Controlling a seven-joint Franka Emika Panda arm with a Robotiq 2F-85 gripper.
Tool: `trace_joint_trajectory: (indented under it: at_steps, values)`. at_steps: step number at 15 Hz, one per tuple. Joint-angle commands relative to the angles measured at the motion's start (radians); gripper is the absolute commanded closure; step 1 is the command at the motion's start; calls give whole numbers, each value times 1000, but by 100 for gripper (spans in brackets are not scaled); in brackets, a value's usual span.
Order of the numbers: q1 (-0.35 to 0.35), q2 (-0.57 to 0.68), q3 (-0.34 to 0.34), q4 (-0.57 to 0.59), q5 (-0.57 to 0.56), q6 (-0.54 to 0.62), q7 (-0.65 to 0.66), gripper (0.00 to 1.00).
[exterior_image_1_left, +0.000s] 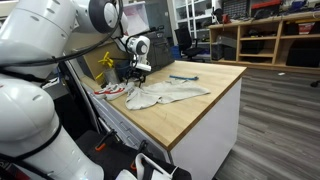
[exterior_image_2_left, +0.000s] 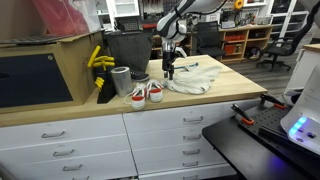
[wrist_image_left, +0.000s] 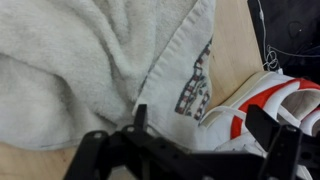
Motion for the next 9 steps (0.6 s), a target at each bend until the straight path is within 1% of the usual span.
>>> trace_joint_trajectory:
  at_steps: [1,5,9]
  values:
    - [-8,15,10,49,18,-24,-21,0]
    - [-3,16,3,71,5,-22,-24,0]
    - [-1,16,3,58,3,-18,-26,0]
